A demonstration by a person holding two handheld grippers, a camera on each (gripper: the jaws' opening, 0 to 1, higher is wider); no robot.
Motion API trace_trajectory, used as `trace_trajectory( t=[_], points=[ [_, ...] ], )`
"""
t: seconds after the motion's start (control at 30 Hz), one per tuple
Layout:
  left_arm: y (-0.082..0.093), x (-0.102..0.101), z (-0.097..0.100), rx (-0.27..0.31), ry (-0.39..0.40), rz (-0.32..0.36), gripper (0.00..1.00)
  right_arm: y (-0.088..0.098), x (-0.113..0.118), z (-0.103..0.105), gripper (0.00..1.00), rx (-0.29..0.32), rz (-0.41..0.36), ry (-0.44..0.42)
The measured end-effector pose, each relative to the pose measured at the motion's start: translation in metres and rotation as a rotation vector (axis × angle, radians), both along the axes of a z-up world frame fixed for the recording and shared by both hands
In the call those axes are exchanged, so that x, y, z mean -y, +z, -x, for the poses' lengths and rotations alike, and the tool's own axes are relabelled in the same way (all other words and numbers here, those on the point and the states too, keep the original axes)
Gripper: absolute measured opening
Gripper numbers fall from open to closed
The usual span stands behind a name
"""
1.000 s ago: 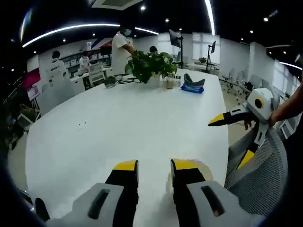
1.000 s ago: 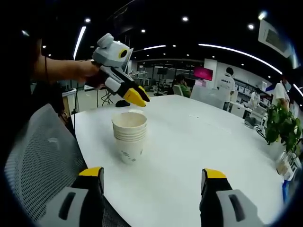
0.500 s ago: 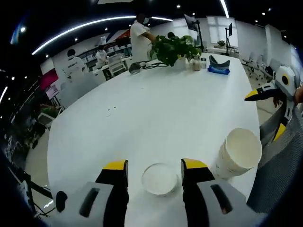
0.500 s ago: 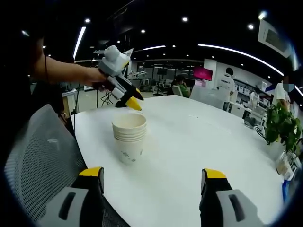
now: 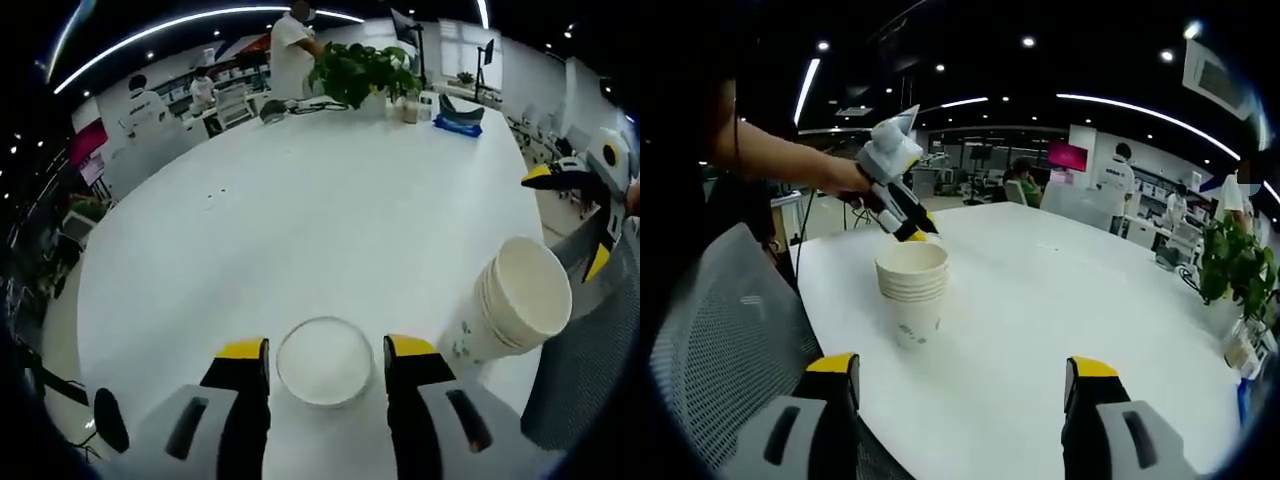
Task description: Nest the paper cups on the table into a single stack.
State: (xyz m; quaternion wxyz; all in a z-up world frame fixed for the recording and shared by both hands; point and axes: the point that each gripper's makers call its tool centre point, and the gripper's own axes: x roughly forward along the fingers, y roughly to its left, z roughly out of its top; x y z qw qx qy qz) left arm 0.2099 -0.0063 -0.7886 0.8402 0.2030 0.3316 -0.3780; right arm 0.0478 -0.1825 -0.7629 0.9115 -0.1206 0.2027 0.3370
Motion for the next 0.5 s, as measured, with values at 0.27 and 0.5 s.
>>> trace_trajectory(
  t=[0.27, 0.5],
  points=[
    [-0.0075, 0.0024, 0.0012, -0.032, 0.009, 0.011, 0.39, -0.0008, 0.0003, 0.0002, 0.85, -0.003, 0.002, 0.000],
    [-0.0053, 0.0017, 0.0026, -0.034, 0.016, 0.031, 0.38, -0.0008, 0.0003, 0.0003, 0.85, -0.003, 0.002, -0.001]
  ],
)
